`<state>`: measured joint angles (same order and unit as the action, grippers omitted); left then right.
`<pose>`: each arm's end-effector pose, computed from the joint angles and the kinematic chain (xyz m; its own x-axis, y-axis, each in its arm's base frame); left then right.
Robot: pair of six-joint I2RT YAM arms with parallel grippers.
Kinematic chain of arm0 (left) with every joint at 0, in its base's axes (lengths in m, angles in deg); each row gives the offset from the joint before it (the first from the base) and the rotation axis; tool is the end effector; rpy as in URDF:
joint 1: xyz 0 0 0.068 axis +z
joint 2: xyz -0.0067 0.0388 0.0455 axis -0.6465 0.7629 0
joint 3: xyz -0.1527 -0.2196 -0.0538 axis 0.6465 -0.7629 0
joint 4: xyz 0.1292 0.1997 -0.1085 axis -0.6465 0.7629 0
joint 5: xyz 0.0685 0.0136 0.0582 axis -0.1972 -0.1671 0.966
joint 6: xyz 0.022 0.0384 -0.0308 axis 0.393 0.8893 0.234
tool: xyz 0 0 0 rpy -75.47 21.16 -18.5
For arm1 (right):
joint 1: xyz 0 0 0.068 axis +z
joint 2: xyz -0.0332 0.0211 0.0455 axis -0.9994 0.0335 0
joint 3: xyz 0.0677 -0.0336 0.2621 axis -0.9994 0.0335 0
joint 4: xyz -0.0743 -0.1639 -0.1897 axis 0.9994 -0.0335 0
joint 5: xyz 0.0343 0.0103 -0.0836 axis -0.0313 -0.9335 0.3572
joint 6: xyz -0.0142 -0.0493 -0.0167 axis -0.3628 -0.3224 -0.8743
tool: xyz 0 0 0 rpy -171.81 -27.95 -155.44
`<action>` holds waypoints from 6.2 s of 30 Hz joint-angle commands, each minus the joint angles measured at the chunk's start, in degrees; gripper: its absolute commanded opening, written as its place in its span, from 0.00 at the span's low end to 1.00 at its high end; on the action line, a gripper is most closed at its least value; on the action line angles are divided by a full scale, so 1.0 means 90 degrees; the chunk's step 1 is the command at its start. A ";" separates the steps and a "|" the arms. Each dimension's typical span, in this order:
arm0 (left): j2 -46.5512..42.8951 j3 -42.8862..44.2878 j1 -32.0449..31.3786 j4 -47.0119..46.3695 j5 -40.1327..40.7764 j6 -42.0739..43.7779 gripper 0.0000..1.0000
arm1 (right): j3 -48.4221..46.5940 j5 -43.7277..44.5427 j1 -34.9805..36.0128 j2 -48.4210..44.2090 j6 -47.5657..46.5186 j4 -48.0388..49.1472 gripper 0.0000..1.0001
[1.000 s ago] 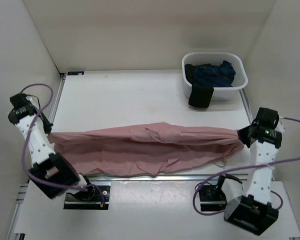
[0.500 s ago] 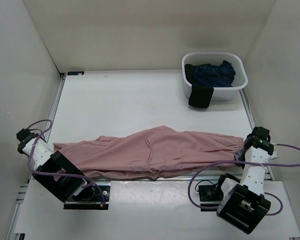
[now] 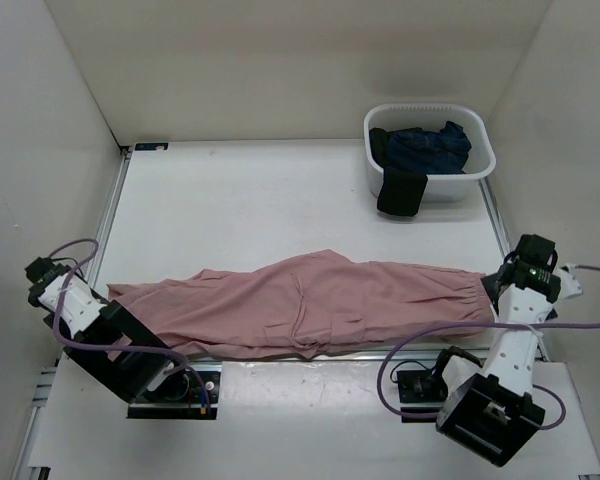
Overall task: Fold and stack the trousers
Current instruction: Fold the trousers
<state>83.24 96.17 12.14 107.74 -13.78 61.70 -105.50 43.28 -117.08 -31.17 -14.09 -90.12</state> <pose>0.1173 0.1639 0.2018 -0.5999 -0.7803 -0.1766 -0.7985 0.5701 0.1933 0.1288 -0.0872 0.2491 -0.1630 0.8171 -0.5530 0.9732 0.2252 0.0459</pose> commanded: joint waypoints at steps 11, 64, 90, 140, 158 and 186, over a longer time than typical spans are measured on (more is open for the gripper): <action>0.0904 0.1361 -0.2317 0.0588 -0.0763 0.0004 0.72 | -0.0812 0.0148 0.4227 0.1690 0.0717 0.0789 0.17; 0.0942 0.0489 -0.3344 0.0031 -0.0712 0.0004 0.59 | 0.1084 -0.1973 0.0448 0.3381 -0.0142 0.3943 0.42; 0.2682 0.1046 -0.5112 -0.0448 -0.0537 0.0004 0.59 | -0.3463 0.4882 0.9827 0.3620 0.1994 -0.0740 0.00; 0.2878 0.1222 -0.5307 -0.0331 -0.0351 0.0004 0.64 | -0.4179 -0.0558 1.0927 0.6153 -0.3209 0.2449 0.60; 0.2946 0.1280 -0.5307 -0.0331 -0.0351 0.0004 0.64 | -0.4073 0.0676 1.1326 0.4388 -0.2642 0.2029 0.00; 0.3132 0.1407 -0.5307 -0.0272 -0.0351 0.0004 0.65 | -0.2356 -0.0471 0.9737 0.3413 -0.0520 0.2226 0.88</action>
<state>110.63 108.59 -35.15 107.96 -16.03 61.96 -131.59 34.75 -25.56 1.68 -31.44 -67.17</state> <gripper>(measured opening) 0.648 0.853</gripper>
